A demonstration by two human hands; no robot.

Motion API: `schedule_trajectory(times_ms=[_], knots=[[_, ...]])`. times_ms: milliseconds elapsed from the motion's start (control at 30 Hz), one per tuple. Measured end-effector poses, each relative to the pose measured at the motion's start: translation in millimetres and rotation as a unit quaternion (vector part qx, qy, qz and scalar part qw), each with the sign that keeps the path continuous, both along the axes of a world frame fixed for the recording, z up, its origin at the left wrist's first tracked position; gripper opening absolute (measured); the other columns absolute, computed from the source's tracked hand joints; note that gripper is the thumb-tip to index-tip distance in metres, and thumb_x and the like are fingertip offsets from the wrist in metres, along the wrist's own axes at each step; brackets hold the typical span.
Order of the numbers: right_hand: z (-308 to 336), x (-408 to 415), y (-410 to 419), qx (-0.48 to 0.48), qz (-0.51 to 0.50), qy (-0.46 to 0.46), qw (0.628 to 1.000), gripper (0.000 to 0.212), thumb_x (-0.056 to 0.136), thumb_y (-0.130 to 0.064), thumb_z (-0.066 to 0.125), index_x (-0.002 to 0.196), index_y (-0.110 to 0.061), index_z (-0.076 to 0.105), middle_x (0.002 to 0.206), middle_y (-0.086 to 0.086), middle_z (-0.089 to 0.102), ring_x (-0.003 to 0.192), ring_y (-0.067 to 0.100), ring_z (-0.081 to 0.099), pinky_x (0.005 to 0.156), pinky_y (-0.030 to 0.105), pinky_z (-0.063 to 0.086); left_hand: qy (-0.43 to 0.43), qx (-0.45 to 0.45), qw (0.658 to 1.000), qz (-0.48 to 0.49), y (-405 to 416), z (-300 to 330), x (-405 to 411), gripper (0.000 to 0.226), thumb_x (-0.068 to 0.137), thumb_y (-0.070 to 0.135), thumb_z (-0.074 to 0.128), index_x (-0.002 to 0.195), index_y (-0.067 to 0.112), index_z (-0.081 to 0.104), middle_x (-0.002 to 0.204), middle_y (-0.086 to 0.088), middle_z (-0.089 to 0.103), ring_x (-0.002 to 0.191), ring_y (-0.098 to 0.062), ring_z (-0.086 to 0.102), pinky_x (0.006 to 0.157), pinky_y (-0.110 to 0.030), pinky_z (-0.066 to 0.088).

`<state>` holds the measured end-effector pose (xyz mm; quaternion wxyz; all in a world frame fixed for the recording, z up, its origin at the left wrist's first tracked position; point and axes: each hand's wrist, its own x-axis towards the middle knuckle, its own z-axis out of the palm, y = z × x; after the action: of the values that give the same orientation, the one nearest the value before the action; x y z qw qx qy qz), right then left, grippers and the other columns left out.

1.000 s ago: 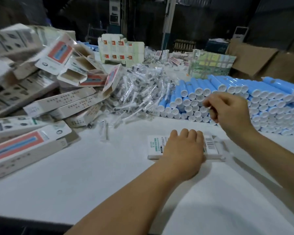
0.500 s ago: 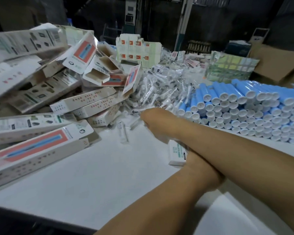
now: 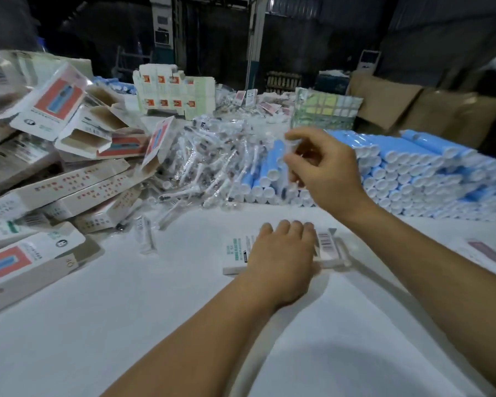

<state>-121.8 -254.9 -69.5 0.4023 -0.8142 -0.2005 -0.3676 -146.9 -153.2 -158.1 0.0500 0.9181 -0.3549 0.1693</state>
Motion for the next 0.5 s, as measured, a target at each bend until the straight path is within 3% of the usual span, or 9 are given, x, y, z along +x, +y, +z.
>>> schedule_trajectory(times_ms=[67,133,233,333,500], knots=[[-11,-16,-41,0.174,-0.043,0.017,0.984,0.015,0.088,-0.005,0.061,0.095,-0.018,0.061,0.057,-0.008,0.061,0.051,0.009,0.06,0.049,0.023,0.05,-0.002,-0.009,1.0,0.001,-1,0,1,0.068,0.093,0.049,0.045,0.144,0.01,0.024,0.133,-0.009,0.044,0.118,-0.029,0.039,0.093,-0.043,0.031],[-31,-31,-75,0.33,-0.094,0.042,0.938,0.015,0.089,-0.003,0.06,0.089,-0.018,0.059,0.052,-0.004,0.061,0.048,0.01,0.059,0.046,0.023,0.049,-0.023,-0.018,1.0,0.006,-2,-3,1,0.069,0.092,0.054,0.044,0.143,0.012,0.024,0.132,-0.006,0.044,0.117,-0.027,0.039,0.093,-0.041,0.031],[-68,-45,-101,0.456,-0.141,0.098,0.873,0.011,0.088,-0.002,0.06,0.088,-0.013,0.058,0.054,0.0,0.06,0.047,0.01,0.058,0.046,0.023,0.049,-0.023,-0.035,0.999,0.014,-3,-4,5,0.069,0.091,0.059,0.043,0.142,0.016,0.024,0.129,-0.002,0.044,0.115,-0.024,0.04,0.091,-0.039,0.03],[-86,-45,-102,0.518,-0.145,0.133,0.833,0.008,0.088,-0.001,0.061,0.088,-0.007,0.056,0.049,0.002,0.06,0.043,0.01,0.057,0.044,0.022,0.049,-0.021,-0.037,0.999,0.027,0,-2,7,0.067,0.092,0.059,0.039,0.142,0.018,0.021,0.127,0.0,0.043,0.113,-0.023,0.04,0.088,-0.036,0.029],[-91,-42,-84,0.485,-0.149,0.162,0.846,0.011,0.085,-0.005,0.065,0.082,-0.011,0.058,0.051,-0.002,0.064,0.047,0.008,0.061,0.044,0.019,0.047,-0.027,-0.042,0.998,0.045,-1,-3,8,0.071,0.091,0.061,0.04,0.144,0.018,0.02,0.13,0.001,0.043,0.115,-0.022,0.04,0.089,-0.035,0.029]])
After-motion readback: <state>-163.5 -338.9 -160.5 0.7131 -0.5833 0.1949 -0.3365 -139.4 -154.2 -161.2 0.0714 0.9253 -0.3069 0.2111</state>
